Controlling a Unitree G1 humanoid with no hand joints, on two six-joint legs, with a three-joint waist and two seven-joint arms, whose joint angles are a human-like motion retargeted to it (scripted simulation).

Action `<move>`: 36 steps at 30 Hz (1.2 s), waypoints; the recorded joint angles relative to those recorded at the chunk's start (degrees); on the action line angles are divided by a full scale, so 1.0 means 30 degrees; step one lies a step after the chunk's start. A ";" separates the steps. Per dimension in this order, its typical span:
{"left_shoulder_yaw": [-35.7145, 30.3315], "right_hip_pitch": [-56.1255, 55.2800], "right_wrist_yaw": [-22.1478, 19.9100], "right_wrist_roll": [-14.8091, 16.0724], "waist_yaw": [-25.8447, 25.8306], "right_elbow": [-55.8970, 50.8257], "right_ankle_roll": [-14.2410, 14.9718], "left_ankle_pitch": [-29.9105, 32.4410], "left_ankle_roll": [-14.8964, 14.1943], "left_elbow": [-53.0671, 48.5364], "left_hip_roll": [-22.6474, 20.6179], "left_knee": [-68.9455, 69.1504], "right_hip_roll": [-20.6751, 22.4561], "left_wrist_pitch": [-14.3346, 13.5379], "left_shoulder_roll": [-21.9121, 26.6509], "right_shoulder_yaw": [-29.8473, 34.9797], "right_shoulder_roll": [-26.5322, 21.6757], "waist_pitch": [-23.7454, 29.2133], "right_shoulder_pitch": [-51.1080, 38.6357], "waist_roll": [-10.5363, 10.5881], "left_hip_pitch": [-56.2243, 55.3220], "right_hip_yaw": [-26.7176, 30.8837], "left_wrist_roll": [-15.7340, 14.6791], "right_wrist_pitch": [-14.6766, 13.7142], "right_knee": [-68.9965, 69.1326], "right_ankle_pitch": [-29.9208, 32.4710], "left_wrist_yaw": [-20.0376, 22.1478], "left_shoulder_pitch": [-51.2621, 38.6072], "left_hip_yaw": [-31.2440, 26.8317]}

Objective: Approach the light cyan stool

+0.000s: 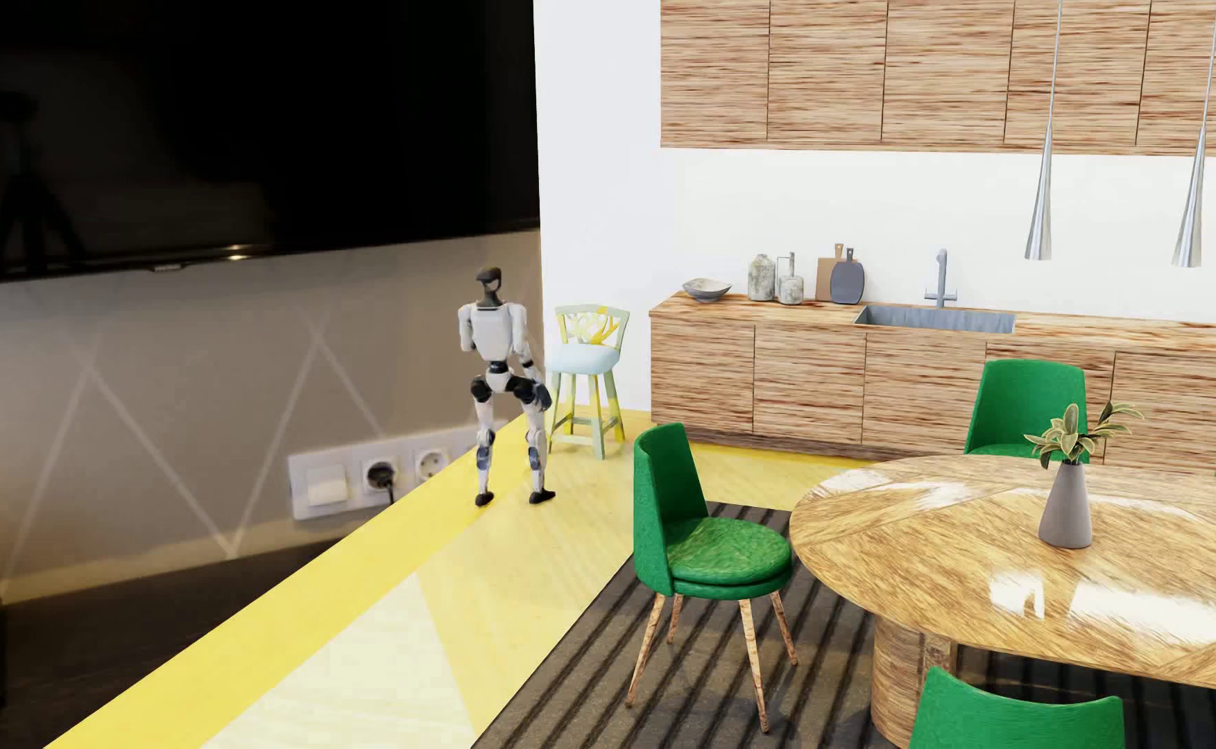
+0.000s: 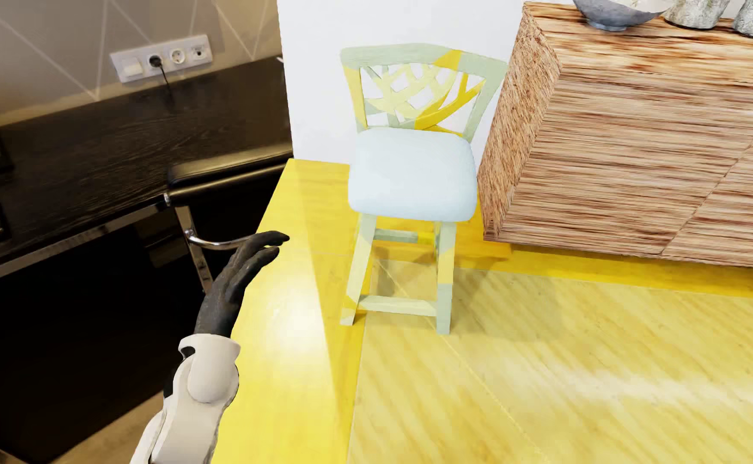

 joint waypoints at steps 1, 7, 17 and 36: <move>0.0450 0.0569 0.0159 0.0508 0.0104 -0.0370 -0.0175 0.0277 -0.0113 0.0248 0.0018 0.0180 0.0111 0.0324 0.0194 -0.0942 0.0643 -0.0025 0.0152 -0.0014 -0.0007 -0.0436 -0.0472 -0.0519 -0.0673 -0.0321 0.0255 0.0095 -0.0247; 0.3431 0.1330 -0.4842 0.3158 0.0268 -0.3277 -0.0753 0.2731 -0.3540 1.2381 0.0925 0.7543 0.1198 0.8014 -0.0433 -0.3656 0.3815 0.0387 -0.4411 0.0940 -0.4221 -0.1408 0.2793 0.2280 -0.1073 -0.1625 -0.1195 0.0789 -0.1646; 0.4780 0.2970 -0.6437 0.6521 0.0739 -0.6935 -0.0800 0.0762 -0.2745 1.6279 0.4443 -0.3352 0.3412 0.5845 -0.1648 -0.1944 0.2139 -0.0546 -0.9051 0.2415 0.0263 -0.0537 0.7657 -0.2517 -0.3735 -0.1708 -0.5008 0.7267 0.1888; 0.3059 0.5239 -0.1195 0.0996 0.0675 -0.0714 -0.0078 0.1345 -0.2484 1.1597 0.1532 -0.3272 0.1375 0.4573 -0.1313 -0.2160 0.1391 -0.0626 -0.5170 0.1845 -0.0602 -0.6205 0.5611 -0.0183 -0.3764 -0.2818 -0.2811 0.3867 -0.3219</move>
